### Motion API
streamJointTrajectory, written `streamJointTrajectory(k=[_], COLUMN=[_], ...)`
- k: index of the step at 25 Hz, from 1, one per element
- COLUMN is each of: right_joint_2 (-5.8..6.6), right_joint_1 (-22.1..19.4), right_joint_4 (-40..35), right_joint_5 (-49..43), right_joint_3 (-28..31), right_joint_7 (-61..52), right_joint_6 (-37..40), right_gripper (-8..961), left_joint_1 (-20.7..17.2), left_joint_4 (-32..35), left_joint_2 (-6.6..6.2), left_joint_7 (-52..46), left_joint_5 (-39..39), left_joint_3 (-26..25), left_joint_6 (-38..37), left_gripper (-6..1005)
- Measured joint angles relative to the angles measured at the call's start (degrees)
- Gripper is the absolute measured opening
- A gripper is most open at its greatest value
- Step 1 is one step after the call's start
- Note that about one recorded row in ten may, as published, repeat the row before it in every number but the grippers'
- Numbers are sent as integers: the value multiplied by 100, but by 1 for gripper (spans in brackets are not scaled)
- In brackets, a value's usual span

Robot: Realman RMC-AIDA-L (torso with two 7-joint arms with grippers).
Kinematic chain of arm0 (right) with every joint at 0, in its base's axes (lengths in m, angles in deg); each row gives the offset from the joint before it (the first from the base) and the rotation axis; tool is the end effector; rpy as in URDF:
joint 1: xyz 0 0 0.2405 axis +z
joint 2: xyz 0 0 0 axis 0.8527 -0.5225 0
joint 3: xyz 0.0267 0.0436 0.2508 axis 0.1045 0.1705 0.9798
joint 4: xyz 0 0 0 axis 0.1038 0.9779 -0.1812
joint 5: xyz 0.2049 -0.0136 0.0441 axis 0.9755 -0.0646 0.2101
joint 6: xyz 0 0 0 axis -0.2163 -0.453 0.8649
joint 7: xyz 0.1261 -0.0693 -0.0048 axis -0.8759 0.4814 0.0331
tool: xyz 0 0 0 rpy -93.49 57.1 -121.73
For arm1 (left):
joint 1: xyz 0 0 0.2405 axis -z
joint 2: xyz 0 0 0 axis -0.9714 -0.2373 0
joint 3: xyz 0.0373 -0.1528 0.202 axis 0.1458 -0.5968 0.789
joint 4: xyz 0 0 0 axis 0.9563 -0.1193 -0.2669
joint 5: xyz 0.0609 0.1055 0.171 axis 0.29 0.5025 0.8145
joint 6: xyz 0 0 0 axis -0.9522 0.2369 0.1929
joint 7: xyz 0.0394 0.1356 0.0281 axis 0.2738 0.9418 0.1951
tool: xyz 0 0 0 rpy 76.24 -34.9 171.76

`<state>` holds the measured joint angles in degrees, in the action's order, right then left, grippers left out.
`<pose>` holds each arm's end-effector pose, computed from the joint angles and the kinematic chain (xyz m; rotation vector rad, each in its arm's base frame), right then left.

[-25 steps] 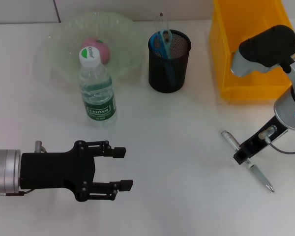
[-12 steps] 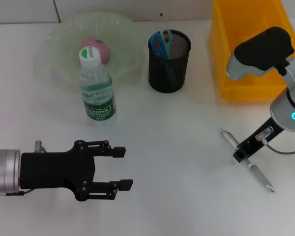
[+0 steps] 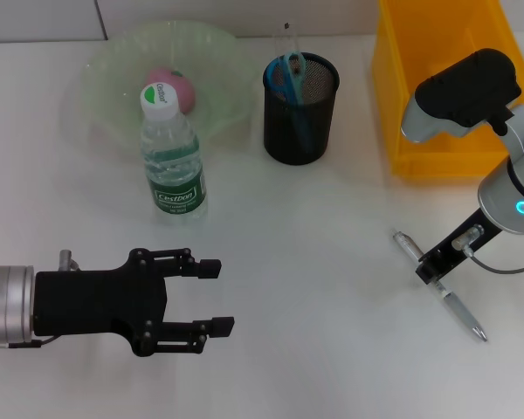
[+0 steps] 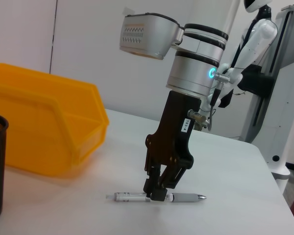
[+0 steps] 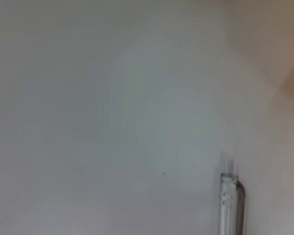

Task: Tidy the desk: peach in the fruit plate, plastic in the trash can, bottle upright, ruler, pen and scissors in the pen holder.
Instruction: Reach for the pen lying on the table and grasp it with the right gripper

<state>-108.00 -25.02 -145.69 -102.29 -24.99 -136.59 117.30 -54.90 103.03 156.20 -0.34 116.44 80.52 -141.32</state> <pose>0.2031 0.3333 -0.0325 -2.4186 1.1815 -0.7141 -0.2796 0.2600 -0.0268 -2.9619 -0.4083 -0.7353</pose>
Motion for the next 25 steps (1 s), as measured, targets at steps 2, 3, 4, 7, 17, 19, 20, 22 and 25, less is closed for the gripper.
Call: streamJointTrajectory(k=[2, 3, 4, 7, 17, 19, 20, 22, 25], right_joint_2=[0, 1, 1, 1, 8, 15, 15, 16, 18], right_joint_1=[-3, -8, -8, -23, -248, -264, -268, -280, -290], right_joint_4=[0, 4, 4, 6, -438, -519, -547, -588, -601], right_joint_5=[2, 8, 8, 18, 160, 165, 160, 150, 143], right_joint_3=[0, 0, 0, 4, 54, 60, 61, 62, 62], right_joint_7=[14, 16, 16, 31, 151, 155, 155, 155, 155], right_joint_6=[-13, -30, -30, -66, 26, 118, 158, 198, 233], right_gripper=[252, 228, 204, 133, 5, 2, 5, 13, 50], left_joint_1=[-2, -2, -2, -2, -11, -11, -11, -9, 6], left_joint_4=[0, -2, -7, -15, -61, -61, -62, -61, -61], left_joint_2=[0, 2, 4, 5, 9, 9, 9, 9, 9], left_joint_7=[0, 0, 0, 0, 0, 0, 0, 0, 0], left_joint_5=[-1, -1, -1, -1, -13, -13, -13, -13, -12], left_joint_3=[0, 0, 0, -3, -4, -2, -2, -5, -8], left_joint_6=[0, 0, 0, 0, 0, 0, 0, 0, 0], left_gripper=[743, 743, 743, 743, 743, 743, 743, 743, 743])
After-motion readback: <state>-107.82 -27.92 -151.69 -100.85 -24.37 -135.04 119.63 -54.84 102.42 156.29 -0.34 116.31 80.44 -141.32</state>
